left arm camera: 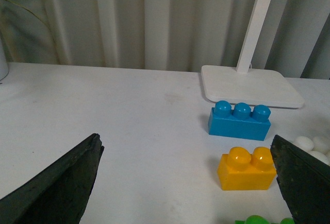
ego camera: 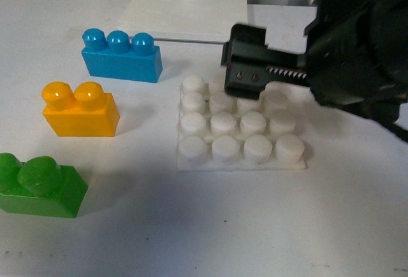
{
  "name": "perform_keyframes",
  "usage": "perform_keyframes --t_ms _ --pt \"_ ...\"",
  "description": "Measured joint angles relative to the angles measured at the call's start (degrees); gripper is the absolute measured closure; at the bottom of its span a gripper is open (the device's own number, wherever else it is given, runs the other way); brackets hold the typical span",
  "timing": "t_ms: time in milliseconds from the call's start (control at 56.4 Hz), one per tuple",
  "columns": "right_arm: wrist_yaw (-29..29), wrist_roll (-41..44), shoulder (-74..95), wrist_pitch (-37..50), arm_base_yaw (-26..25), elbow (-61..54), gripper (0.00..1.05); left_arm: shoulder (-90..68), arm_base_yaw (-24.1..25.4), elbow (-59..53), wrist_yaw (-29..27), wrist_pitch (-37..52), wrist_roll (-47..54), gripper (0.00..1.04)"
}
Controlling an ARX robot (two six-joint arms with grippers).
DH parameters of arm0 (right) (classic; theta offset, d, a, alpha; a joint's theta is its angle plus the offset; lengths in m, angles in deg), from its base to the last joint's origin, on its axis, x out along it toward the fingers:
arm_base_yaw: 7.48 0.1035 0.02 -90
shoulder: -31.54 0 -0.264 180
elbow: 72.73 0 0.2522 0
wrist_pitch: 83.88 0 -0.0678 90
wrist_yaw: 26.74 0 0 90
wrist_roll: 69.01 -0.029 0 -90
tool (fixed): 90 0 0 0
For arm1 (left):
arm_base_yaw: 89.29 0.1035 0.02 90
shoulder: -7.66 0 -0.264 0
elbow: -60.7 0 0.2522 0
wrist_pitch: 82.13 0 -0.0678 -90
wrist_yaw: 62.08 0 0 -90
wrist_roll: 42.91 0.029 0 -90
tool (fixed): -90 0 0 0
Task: Insert yellow block into base center
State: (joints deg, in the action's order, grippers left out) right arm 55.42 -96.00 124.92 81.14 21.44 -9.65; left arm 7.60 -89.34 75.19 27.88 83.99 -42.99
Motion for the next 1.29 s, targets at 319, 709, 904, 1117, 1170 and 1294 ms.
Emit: perform_keyframes --t_ms 319,709,904,1117,1170,1294 --pt "9.5 7.5 -27.0 8.0 -8.2 -12.9 0.09 0.0 0.0 0.0 0.0 0.0 0.0 0.06" --pt "24.0 10.0 -60.1 2.0 -28.5 -28.8 0.09 0.0 0.0 0.0 0.0 0.0 0.0 0.06" --pt "26.7 8.7 -67.2 1.0 -35.7 -31.4 0.09 0.0 0.0 0.0 0.0 0.0 0.0 0.06" --pt "9.0 20.2 -70.5 11.5 -29.7 -37.2 0.33 0.0 0.0 0.0 0.0 0.0 0.0 0.06" --pt "8.4 22.9 -71.7 12.0 -29.3 -38.4 0.42 0.0 0.0 0.0 0.0 0.0 0.0 0.06" --pt "7.9 25.5 -73.8 12.0 -29.2 -41.0 0.65 0.0 0.0 0.0 0.0 0.0 0.0 0.06"
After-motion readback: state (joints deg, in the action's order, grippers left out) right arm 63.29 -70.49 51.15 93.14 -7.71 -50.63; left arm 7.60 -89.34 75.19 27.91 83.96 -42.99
